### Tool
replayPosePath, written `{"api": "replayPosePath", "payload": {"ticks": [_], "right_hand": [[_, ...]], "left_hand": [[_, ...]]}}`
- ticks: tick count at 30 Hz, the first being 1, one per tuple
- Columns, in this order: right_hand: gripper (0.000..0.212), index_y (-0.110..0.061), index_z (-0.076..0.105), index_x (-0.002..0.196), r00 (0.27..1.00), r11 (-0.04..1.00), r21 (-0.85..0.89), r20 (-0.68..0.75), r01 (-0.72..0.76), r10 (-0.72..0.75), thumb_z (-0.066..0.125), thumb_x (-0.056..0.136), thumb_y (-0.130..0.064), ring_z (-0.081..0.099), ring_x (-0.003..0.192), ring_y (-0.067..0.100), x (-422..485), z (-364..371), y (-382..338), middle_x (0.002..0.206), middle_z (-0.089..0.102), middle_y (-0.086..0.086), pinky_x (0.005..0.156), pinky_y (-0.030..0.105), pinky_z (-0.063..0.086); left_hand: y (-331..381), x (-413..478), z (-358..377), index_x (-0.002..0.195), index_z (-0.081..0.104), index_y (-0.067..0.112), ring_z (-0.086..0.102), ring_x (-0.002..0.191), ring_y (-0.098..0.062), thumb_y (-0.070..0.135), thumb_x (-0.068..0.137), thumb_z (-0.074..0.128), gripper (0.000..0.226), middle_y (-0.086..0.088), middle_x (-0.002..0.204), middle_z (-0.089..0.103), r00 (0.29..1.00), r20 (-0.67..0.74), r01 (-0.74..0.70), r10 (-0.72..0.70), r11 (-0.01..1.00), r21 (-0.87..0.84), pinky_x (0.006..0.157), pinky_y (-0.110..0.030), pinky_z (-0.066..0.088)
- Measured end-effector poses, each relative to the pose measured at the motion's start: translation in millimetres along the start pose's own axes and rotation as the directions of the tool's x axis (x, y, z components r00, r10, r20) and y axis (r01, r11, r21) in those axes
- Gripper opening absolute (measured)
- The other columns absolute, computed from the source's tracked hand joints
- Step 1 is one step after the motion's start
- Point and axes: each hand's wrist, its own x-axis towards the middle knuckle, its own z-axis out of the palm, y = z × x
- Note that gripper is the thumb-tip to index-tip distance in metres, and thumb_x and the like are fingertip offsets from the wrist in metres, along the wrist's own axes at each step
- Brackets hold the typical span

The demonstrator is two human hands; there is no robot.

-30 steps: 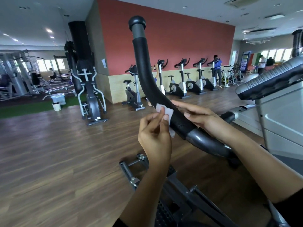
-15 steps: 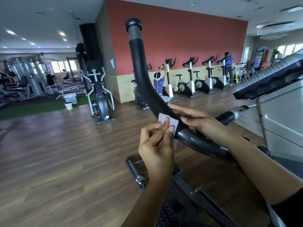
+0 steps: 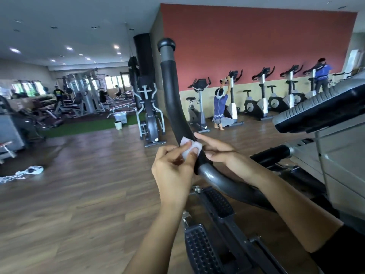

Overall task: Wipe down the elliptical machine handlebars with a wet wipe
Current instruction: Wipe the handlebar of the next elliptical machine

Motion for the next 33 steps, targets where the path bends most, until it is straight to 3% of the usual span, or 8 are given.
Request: {"api": "replayPosePath", "payload": {"ticks": [10,16,20,22,25,27,29,33], "right_hand": [[0.057,-0.04,0.043,0.137,0.993,0.989,0.135,0.094,0.053,-0.067,0.052,0.087,-0.014,0.046,0.129,0.002,5.0,-6.8,14.7,0.14,0.052,-0.004,0.108,0.02,0.035],[0.06,-0.045,0.042,0.132,0.986,0.987,0.146,0.14,0.065,-0.086,0.047,0.079,-0.017,0.044,0.13,-0.001,5.8,-7.5,17.7,0.143,0.047,-0.011,0.1,0.015,0.038],[0.054,-0.03,0.038,0.139,0.995,0.984,0.17,0.069,0.055,-0.068,0.041,0.096,0.003,0.057,0.098,-0.008,15.0,-7.9,12.8,0.1,0.059,-0.006,0.09,0.006,0.042],[0.055,-0.032,0.037,0.137,0.998,0.986,0.158,0.029,0.058,-0.063,0.039,0.097,0.005,0.059,0.093,-0.005,20.1,-4.8,8.7,0.092,0.059,0.0,0.101,0.015,0.041],[0.053,-0.036,0.043,0.136,0.998,0.992,0.111,-0.03,0.062,-0.059,0.042,0.098,0.0,0.055,0.109,0.003,28.0,0.4,8.8,0.12,0.063,0.011,0.111,0.024,0.031],[0.05,-0.028,0.044,0.14,0.997,0.993,0.105,-0.049,0.062,-0.057,0.042,0.099,-0.001,0.048,0.123,0.001,31.5,3.7,6.4,0.139,0.052,0.003,0.106,0.011,0.03],[0.047,-0.024,0.045,0.14,0.995,0.992,0.114,-0.083,0.058,-0.048,0.041,0.099,-0.001,0.049,0.123,0.002,35.2,5.3,4.0,0.136,0.053,-0.005,0.097,0.005,0.033],[0.042,-0.024,0.049,0.138,0.989,0.986,0.155,-0.142,0.066,-0.043,0.039,0.101,-0.005,0.043,0.129,0.003,49.2,5.5,1.6,0.143,0.047,-0.007,0.114,0.026,0.03]], "left_hand": [[13.5,-9.6,4.6,0.094,0.077,0.028,0.061,0.072,-0.005,0.022,0.075,0.081,0.021,0.007,0.082,0.062,0.999,-0.053,0.0,0.008,0.988,0.155,0.071,-0.007,0.042],[15.9,-17.0,8.7,0.097,0.077,0.023,0.063,0.07,-0.014,0.02,0.078,0.079,0.019,0.006,0.087,0.06,0.996,-0.05,-0.053,0.068,0.966,0.254,0.07,-0.025,0.051],[15.5,-3.6,11.7,0.096,0.077,0.021,0.06,0.072,-0.005,0.02,0.079,0.078,0.017,0.006,0.086,0.061,0.994,-0.074,-0.051,0.075,0.958,0.284,0.07,-0.007,0.043],[13.9,19.6,16.0,0.098,0.077,0.019,0.061,0.076,-0.007,0.023,0.08,0.077,0.018,0.002,0.089,0.064,0.995,-0.093,0.001,0.027,0.955,0.296,0.075,-0.01,0.043],[12.7,46.7,21.0,0.098,0.076,0.018,0.064,0.09,-0.016,0.024,0.082,0.075,0.017,-0.002,0.097,0.066,0.994,-0.095,0.076,-0.051,0.954,0.291,0.079,-0.009,0.038],[13.0,45.3,20.6,0.098,0.076,0.017,0.063,0.087,-0.015,0.02,0.083,0.073,0.016,-0.002,0.097,0.064,0.997,-0.066,0.061,-0.042,0.947,0.316,0.074,-0.002,0.035],[11.9,30.3,16.5,0.096,0.077,0.018,0.061,0.081,-0.012,0.015,0.083,0.073,0.014,-0.001,0.093,0.063,0.999,-0.045,0.003,0.013,0.942,0.335,0.069,0.002,0.034],[4.7,19.0,11.6,0.096,0.077,0.023,0.062,0.075,-0.009,0.013,0.083,0.072,0.018,0.004,0.088,0.062,0.999,-0.032,0.003,0.006,0.962,0.273,0.07,-0.002,0.038]]}}
